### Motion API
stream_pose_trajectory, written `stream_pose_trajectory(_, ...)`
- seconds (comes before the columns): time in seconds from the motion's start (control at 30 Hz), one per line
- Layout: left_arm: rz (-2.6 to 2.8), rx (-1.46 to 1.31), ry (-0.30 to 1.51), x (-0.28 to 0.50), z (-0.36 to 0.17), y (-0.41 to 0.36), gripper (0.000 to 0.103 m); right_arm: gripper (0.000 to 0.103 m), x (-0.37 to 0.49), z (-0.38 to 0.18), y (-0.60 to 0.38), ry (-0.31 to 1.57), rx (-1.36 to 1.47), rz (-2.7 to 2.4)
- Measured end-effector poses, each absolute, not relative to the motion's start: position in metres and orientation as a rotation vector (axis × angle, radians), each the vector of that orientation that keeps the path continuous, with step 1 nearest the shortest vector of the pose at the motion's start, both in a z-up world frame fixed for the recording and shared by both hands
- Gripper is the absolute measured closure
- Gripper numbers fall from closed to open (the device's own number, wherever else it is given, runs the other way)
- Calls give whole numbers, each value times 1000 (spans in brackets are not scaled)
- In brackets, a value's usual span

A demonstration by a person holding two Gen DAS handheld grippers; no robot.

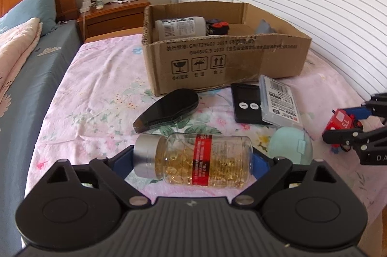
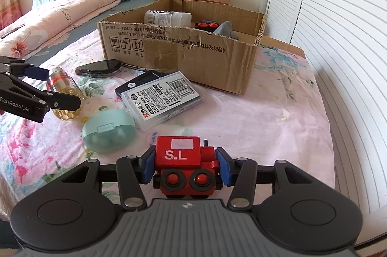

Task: Organize rigid objects
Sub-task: 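Grasp the red SL train with the right tool while the left tool carries the bottle into the box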

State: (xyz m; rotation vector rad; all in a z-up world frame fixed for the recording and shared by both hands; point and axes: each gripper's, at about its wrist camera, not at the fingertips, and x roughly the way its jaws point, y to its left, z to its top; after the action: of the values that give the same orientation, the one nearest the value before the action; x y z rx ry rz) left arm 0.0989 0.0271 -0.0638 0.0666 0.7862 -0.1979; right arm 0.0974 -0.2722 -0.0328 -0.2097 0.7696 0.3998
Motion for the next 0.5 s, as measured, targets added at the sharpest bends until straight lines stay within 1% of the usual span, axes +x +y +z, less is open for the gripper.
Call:
stream_pose_trajectory(0.2, -263, 126, 807, 98, -53, 25, 10, 47, 94, -20, -273, 763, -264, 422)
stream_pose_trajectory(0.5, -363, 192, 780, 110, -18, 21, 10, 47, 98, 6, -271, 733, -317, 474)
